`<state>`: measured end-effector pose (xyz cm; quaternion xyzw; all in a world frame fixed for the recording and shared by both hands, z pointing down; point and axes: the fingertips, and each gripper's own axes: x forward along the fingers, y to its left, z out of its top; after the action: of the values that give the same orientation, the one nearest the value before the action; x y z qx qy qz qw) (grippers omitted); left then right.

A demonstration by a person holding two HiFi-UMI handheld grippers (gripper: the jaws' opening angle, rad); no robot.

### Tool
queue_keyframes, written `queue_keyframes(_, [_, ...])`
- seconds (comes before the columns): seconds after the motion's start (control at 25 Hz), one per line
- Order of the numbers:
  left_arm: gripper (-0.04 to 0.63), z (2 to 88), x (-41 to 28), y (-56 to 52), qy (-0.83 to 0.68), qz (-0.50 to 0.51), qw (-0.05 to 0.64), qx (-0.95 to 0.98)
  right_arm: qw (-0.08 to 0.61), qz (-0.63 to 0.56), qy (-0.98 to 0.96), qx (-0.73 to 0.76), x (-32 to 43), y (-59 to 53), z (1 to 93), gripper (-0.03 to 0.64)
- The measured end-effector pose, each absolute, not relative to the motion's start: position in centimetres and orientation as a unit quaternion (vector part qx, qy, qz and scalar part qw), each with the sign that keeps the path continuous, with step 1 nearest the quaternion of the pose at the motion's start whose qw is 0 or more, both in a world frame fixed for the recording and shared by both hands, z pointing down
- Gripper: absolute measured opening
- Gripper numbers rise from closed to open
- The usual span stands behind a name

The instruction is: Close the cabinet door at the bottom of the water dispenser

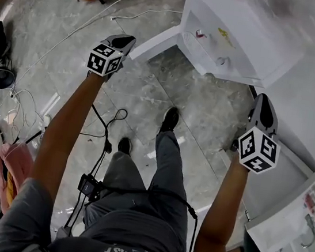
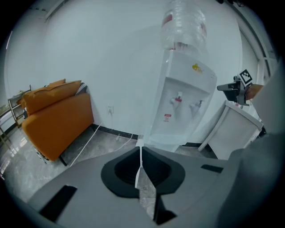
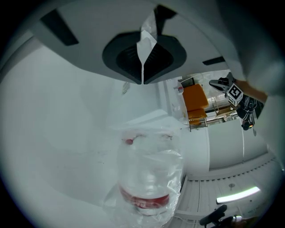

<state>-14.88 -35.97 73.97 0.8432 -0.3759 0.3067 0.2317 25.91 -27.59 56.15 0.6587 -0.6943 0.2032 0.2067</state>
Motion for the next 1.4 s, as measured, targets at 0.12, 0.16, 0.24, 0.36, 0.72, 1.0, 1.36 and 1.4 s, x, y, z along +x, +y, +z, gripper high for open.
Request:
queue_keyframes(0.12, [0.021,76.8,-15.3,-35.7,-0.375,0.317,0.249,0.835,0.213,0.209,-0.691,0.659,26.2,-26.9,57.8,0.031])
queue_keyframes(0.16, [0.021,77.9,-15.5,-35.6,-0.374,0.322,0.255,0.832,0.215,0.210,-0.690,0.659,26.2,-26.7,58.3,0.031])
queue_keyframes(0.24, [0.021,80.1,-15.8,-35.4,-0.372,0.336,0.264,0.824,0.219,0.212,-0.688,0.658,26.3,-26.3,59.4,0.031])
queue_keyframes(0.36, [0.060,83.5,-16.6,-34.9,-0.369,0.363,0.277,0.810,0.226,0.216,-0.684,0.659,26.5,-25.7,60.9,0.031])
queue_keyframes(0.72, [0.243,90.8,-18.1,-33.3,-0.370,0.376,0.347,0.775,0.243,0.226,-0.671,0.663,27.3,-23.9,65.1,0.031])
queue_keyframes(1.0, [0.285,94.4,-17.7,-31.8,-0.340,0.383,0.377,0.772,0.254,0.233,-0.663,0.664,27.8,-22.9,67.5,0.031])
queue_keyframes(1.36, [0.287,94.6,-14.8,-28.4,-0.282,0.382,0.390,0.789,0.255,0.246,-0.656,0.666,27.5,-22.0,68.3,0.031])
queue_keyframes(1.4, [0.285,94.5,-14.2,-27.8,-0.274,0.377,0.394,0.792,0.254,0.248,-0.656,0.666,27.4,-21.9,68.3,0.031])
